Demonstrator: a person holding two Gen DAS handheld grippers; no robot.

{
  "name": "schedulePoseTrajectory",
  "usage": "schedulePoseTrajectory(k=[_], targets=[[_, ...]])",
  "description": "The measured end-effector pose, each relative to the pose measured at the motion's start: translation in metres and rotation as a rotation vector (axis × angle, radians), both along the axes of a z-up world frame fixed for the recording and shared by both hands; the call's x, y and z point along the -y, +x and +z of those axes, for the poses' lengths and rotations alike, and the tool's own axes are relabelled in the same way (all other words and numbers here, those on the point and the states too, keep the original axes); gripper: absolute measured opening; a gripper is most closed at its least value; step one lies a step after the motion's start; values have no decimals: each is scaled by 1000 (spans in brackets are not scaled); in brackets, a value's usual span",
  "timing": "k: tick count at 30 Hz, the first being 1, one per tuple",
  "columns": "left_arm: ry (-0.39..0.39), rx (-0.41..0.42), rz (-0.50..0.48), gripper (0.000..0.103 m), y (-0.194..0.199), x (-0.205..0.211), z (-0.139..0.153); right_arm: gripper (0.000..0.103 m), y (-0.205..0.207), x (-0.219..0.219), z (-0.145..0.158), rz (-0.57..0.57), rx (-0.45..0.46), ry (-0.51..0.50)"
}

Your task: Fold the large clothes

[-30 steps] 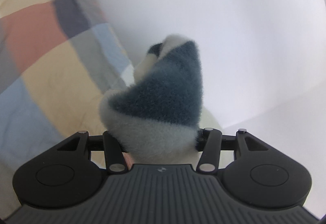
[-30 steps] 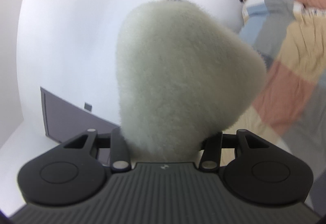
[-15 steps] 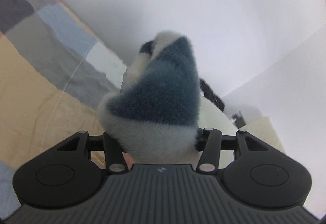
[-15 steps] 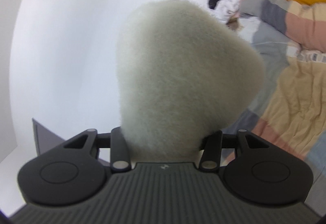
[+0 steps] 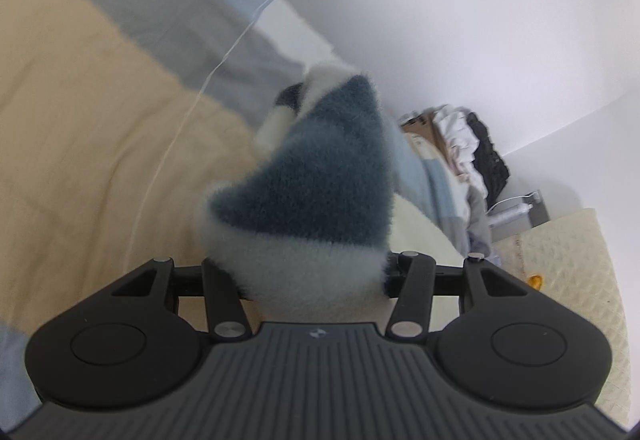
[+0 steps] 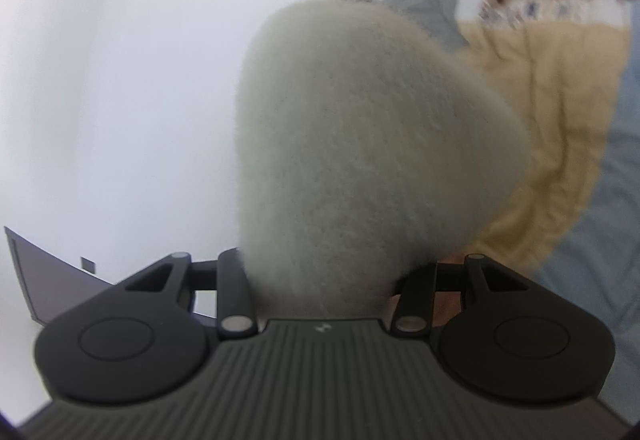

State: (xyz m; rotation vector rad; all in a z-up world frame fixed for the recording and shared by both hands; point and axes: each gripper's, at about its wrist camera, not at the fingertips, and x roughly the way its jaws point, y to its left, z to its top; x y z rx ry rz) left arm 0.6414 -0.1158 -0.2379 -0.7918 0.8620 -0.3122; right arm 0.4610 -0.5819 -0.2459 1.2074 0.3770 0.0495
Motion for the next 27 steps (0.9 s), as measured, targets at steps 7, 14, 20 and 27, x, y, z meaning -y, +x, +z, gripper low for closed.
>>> schedulePoseTrajectory(k=[7, 14, 20, 27], targets=[[0, -20, -21, 56, 6, -6, -40, 49, -6, 1, -46, 13, -64, 35], [-43, -13, -11, 61, -25, -14, -58, 53, -22, 1, -70, 36, -44, 52], [-39, -58, -3, 70, -34, -19, -57, 59, -32, -1, -79, 40, -30, 53], [121, -79, -68, 76, -54, -23, -21, 61, -55, -3, -53, 52, -91, -61]])
